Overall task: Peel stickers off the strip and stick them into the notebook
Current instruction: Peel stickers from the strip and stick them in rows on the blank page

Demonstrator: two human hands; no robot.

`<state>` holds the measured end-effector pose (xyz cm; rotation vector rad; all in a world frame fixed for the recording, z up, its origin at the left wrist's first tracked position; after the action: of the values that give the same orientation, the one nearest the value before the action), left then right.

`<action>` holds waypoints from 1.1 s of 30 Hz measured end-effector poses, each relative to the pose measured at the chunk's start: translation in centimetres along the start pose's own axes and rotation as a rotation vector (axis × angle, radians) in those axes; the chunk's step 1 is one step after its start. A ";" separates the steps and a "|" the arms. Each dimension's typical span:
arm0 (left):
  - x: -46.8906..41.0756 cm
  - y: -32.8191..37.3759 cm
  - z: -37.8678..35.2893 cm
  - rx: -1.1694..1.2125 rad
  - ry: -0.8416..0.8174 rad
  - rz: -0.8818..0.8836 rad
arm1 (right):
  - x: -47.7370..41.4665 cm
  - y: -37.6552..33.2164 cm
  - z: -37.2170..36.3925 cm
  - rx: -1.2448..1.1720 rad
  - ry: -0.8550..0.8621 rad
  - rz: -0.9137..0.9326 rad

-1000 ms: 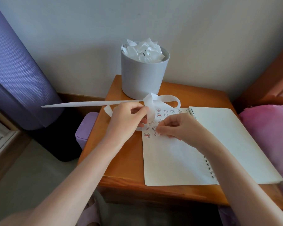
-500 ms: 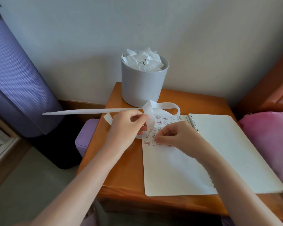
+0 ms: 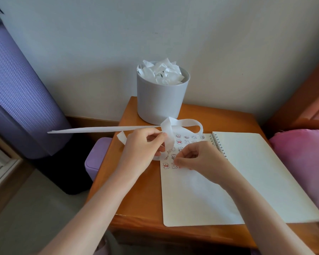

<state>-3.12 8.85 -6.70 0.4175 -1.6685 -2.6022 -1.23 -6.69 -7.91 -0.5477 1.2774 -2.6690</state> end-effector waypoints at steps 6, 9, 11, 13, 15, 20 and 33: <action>0.0 0.0 0.1 -0.005 0.009 -0.003 | 0.0 0.0 -0.1 -0.003 0.009 0.025; 0.0 -0.1 0.0 -0.011 0.009 -0.001 | 0.0 0.0 -0.1 0.011 0.014 0.034; 0.0 -0.2 0.0 -0.013 0.010 0.003 | -0.1 0.0 -0.1 0.011 0.011 0.035; 0.0 -0.2 0.1 -0.018 0.011 0.007 | -0.1 0.0 -0.1 0.007 0.011 0.037; 0.0 -0.3 0.1 -0.024 0.012 0.011 | -0.1 0.0 -0.1 0.005 0.011 0.040; 0.0 -0.3 0.0 -0.033 0.009 0.013 | -0.1 0.1 -0.1 0.003 0.021 0.043; 0.0 -0.3 0.1 0.021 -0.027 0.028 | -0.3 0.3 0.3 0.065 0.045 0.079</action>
<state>-3.06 9.04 -6.91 0.3592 -1.6991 -2.5841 -0.84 -6.99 -8.11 -0.4216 1.1929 -2.6608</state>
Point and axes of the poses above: each hand's wrist, its own x-axis away from the middle knuckle, its own z-axis out of the back of the hand, y = z × x, the point moved 6 cm from there along -x, towards the middle knuckle, and after that the axes turned 6 degrees about -z, right-handed, at the moved point
